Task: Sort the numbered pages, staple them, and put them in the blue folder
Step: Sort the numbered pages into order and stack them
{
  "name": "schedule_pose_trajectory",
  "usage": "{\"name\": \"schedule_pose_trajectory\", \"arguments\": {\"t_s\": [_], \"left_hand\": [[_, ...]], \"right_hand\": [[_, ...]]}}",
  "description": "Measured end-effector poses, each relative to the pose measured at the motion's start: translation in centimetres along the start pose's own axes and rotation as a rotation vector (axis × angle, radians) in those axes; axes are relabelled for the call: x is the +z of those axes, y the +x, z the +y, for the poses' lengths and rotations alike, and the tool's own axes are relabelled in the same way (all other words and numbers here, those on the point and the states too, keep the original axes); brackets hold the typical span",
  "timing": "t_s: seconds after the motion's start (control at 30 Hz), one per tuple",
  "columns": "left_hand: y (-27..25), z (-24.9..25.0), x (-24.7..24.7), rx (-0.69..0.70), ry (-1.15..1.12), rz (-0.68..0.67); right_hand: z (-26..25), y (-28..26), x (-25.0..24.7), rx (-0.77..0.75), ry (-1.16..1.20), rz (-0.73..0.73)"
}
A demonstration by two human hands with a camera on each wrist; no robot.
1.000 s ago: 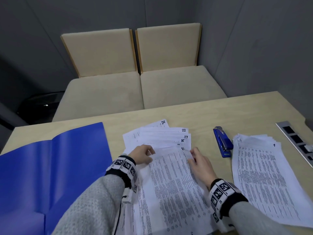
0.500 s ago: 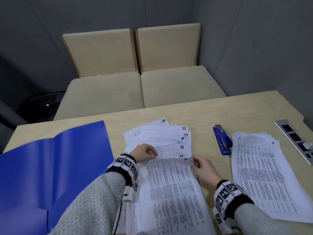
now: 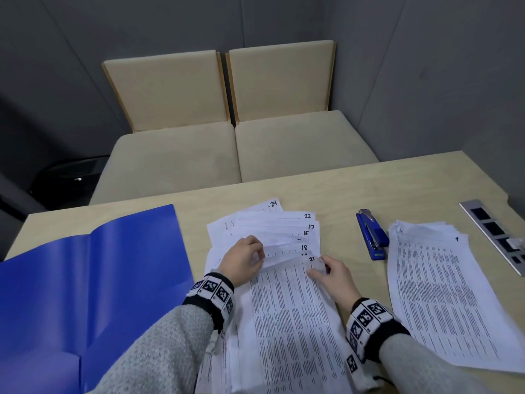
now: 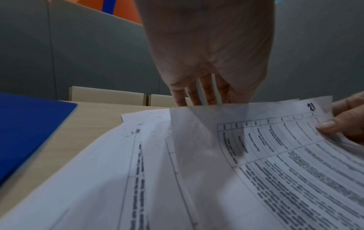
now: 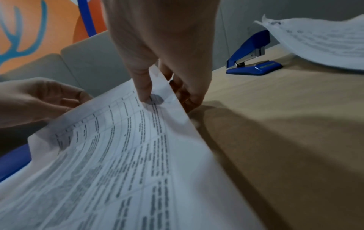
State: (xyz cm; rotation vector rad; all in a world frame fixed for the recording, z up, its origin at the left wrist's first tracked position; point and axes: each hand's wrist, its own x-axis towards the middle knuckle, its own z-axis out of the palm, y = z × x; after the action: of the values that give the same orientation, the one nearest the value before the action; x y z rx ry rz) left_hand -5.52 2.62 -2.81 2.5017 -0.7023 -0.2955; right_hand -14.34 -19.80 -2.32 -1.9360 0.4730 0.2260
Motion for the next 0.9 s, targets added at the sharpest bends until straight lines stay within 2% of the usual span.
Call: {"name": "schedule_pose_trajectory", "arguments": {"t_s": [0.17, 0.47, 0.7, 0.9], "left_hand": [[-0.1, 0.1, 0.0, -0.004, 0.009, 0.012], [0.2, 0.3, -0.3, -0.061, 0.016, -0.018], [-0.2, 0.9, -0.6, -0.001, 0.033, 0.049], [-0.4, 0.4, -0.2, 0.03, 0.094, -0.009]], "right_hand": [[1.0, 0.7, 0.1, 0.1, 0.079, -0.001], [1.8, 1.2, 0.3, 0.133, 0.108, -0.003], [2.0, 1.2, 0.5, 0.086, 0.077, 0.005], [1.3, 0.7, 0.5, 0.015, 0.149, 0.013]]}}
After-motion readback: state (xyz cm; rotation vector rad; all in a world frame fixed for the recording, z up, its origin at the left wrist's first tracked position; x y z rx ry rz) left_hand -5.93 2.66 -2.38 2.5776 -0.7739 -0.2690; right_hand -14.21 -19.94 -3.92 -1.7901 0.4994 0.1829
